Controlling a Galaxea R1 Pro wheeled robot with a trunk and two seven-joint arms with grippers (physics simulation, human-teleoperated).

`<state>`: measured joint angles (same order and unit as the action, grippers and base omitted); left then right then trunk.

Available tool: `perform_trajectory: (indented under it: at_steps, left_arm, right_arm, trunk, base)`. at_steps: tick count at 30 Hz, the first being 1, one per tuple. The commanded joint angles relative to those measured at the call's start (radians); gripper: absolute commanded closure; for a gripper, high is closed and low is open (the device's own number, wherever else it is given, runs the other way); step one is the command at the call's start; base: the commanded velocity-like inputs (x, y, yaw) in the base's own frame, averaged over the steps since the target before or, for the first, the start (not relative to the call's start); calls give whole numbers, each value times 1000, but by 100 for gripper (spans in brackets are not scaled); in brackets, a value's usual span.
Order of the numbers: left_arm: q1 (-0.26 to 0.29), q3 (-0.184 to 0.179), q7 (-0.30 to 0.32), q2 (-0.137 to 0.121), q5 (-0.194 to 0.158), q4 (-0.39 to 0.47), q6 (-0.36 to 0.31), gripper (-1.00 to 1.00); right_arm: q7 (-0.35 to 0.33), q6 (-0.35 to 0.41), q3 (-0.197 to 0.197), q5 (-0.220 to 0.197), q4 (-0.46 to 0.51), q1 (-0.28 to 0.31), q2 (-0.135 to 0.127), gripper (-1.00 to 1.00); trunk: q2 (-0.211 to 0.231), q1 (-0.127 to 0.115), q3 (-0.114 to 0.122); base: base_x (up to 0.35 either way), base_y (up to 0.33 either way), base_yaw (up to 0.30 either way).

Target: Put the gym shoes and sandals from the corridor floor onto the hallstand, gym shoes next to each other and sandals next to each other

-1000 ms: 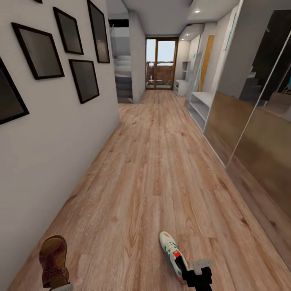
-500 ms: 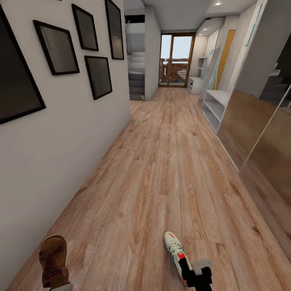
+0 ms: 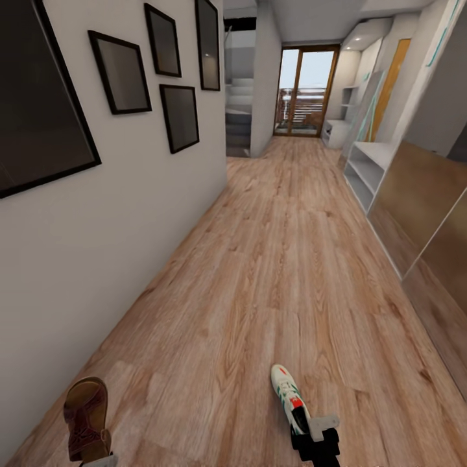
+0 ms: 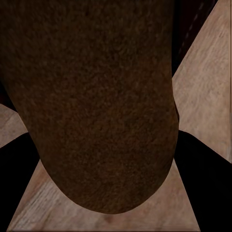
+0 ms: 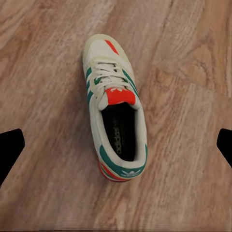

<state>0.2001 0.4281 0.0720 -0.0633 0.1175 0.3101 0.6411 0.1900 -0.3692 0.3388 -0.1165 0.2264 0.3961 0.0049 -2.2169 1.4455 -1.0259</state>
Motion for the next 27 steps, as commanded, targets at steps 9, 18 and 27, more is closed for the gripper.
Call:
perform_trajectory:
  at_steps: [9, 18, 27]
  left_arm:
    - [19, 2, 12, 0, 14, 18, -30, 100]
    - [271, -8, 15, 4, 20, 61, -302, 100]
    - [440, -148, 18, 30, 41, 85, -444, 100]
  right_arm:
    - [0, 3, 7, -7, 28, 1, -6, -100]
    - [0, 192, 6, -6, 182, 39, -16, -100]
    - [-1, 331, 12, -4, 322, 92, -19, -100]
  trunk:
    - [0, 0, -2]
    - [0, 0, -2]
    - [0, 0, -2]
  base:
    - [-26, -16, 17]
    - [0, 0, 0]
    - [66, -27, 0]
